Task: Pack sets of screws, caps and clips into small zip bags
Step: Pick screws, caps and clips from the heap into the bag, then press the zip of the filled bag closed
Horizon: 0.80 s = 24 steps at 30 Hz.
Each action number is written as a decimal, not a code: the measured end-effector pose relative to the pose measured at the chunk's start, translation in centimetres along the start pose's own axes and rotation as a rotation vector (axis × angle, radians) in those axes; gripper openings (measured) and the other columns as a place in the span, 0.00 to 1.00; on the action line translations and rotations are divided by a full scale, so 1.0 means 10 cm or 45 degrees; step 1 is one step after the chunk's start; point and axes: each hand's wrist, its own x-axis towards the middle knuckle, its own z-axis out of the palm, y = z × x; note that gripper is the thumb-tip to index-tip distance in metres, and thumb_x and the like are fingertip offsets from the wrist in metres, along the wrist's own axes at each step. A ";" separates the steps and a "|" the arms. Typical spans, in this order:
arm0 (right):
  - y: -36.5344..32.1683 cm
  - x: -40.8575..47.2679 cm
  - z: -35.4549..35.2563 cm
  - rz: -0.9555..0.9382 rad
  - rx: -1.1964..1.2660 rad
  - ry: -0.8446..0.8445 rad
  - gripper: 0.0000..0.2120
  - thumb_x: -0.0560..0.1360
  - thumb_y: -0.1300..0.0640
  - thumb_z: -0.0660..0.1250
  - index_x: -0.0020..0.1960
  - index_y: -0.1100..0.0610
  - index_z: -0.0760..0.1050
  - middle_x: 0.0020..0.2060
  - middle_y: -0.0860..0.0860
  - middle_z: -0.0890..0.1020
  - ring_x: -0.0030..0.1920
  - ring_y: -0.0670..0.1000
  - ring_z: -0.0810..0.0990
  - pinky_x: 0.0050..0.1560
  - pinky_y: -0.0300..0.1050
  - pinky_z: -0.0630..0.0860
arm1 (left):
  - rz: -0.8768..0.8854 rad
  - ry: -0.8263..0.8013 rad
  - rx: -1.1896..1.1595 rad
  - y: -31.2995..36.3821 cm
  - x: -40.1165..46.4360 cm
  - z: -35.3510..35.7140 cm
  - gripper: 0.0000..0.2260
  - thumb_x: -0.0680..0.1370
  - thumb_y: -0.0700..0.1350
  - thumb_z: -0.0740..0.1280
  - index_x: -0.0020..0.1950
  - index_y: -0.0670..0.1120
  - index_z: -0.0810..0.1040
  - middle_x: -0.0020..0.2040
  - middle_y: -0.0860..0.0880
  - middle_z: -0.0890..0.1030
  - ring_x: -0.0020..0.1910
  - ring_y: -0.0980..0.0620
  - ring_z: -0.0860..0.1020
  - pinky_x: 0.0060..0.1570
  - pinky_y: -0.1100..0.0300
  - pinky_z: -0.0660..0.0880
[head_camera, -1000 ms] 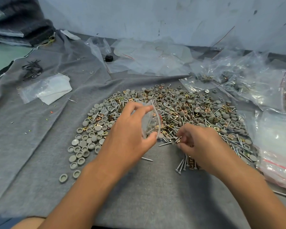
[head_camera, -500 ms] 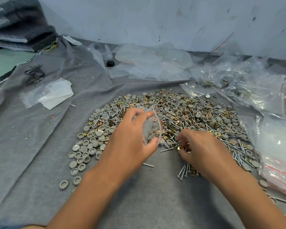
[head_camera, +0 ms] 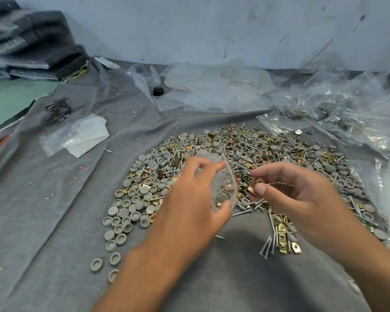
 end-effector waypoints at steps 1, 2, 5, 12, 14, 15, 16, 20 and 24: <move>-0.02 -0.01 0.05 -0.045 0.012 0.035 0.12 0.69 0.48 0.72 0.52 0.46 0.82 0.43 0.45 0.86 0.42 0.45 0.86 0.40 0.32 0.78 | 0.003 -0.009 0.004 0.01 -0.01 0.01 0.28 0.74 0.51 0.74 0.73 0.52 0.72 0.62 0.59 0.67 0.39 0.56 0.74 0.49 0.57 0.80; -0.02 -0.02 0.10 -0.098 -0.015 0.088 0.12 0.68 0.47 0.73 0.52 0.46 0.82 0.43 0.45 0.87 0.43 0.45 0.86 0.42 0.34 0.80 | 0.011 -0.025 0.011 0.02 -0.01 0.01 0.28 0.74 0.51 0.74 0.73 0.52 0.72 0.62 0.59 0.67 0.39 0.55 0.74 0.48 0.56 0.80; -0.01 -0.06 0.29 -0.341 -0.223 0.217 0.09 0.71 0.54 0.74 0.51 0.49 0.83 0.43 0.42 0.86 0.44 0.46 0.86 0.43 0.38 0.81 | 0.046 -0.050 0.039 0.02 0.01 0.03 0.28 0.74 0.50 0.74 0.73 0.52 0.72 0.61 0.59 0.67 0.38 0.56 0.75 0.46 0.56 0.79; 0.06 -0.08 0.40 -0.656 -0.571 0.378 0.07 0.73 0.63 0.75 0.51 0.58 0.84 0.48 0.45 0.85 0.50 0.42 0.84 0.47 0.40 0.79 | 0.041 -0.073 0.007 0.02 0.01 0.05 0.26 0.73 0.50 0.72 0.71 0.49 0.74 0.60 0.57 0.69 0.35 0.55 0.74 0.43 0.51 0.80; 0.07 -0.08 0.38 -0.650 -0.583 0.417 0.06 0.74 0.63 0.76 0.51 0.58 0.84 0.47 0.45 0.85 0.50 0.41 0.83 0.47 0.38 0.78 | 0.035 -0.075 0.009 0.03 0.00 0.05 0.27 0.73 0.51 0.72 0.72 0.50 0.74 0.60 0.57 0.68 0.36 0.55 0.74 0.43 0.51 0.80; 0.07 -0.08 0.36 -0.653 -0.590 0.451 0.06 0.75 0.62 0.76 0.52 0.57 0.84 0.47 0.44 0.85 0.49 0.41 0.82 0.46 0.36 0.77 | 0.031 -0.079 0.008 0.03 -0.01 0.05 0.27 0.73 0.51 0.73 0.72 0.51 0.73 0.61 0.58 0.68 0.36 0.56 0.74 0.44 0.51 0.80; 0.06 -0.08 0.35 -0.663 -0.604 0.494 0.06 0.76 0.60 0.76 0.52 0.57 0.84 0.47 0.43 0.84 0.48 0.40 0.81 0.47 0.34 0.74 | 0.025 -0.082 0.006 0.03 -0.01 0.04 0.27 0.73 0.52 0.73 0.72 0.51 0.73 0.61 0.59 0.68 0.36 0.56 0.74 0.44 0.51 0.80; 0.06 -0.07 0.35 -0.702 -0.705 0.504 0.06 0.77 0.57 0.74 0.53 0.55 0.83 0.47 0.42 0.82 0.48 0.45 0.79 0.50 0.34 0.70 | 0.026 -0.073 -0.020 0.03 -0.02 0.05 0.27 0.74 0.53 0.72 0.72 0.52 0.73 0.61 0.59 0.68 0.37 0.57 0.73 0.46 0.52 0.80; 0.13 -0.04 0.32 -0.553 -0.718 0.394 0.06 0.78 0.53 0.73 0.54 0.52 0.82 0.49 0.41 0.81 0.50 0.40 0.77 0.50 0.32 0.69 | 0.040 -0.049 -0.036 0.04 -0.01 0.03 0.26 0.73 0.53 0.68 0.71 0.51 0.74 0.61 0.58 0.70 0.39 0.59 0.72 0.46 0.52 0.79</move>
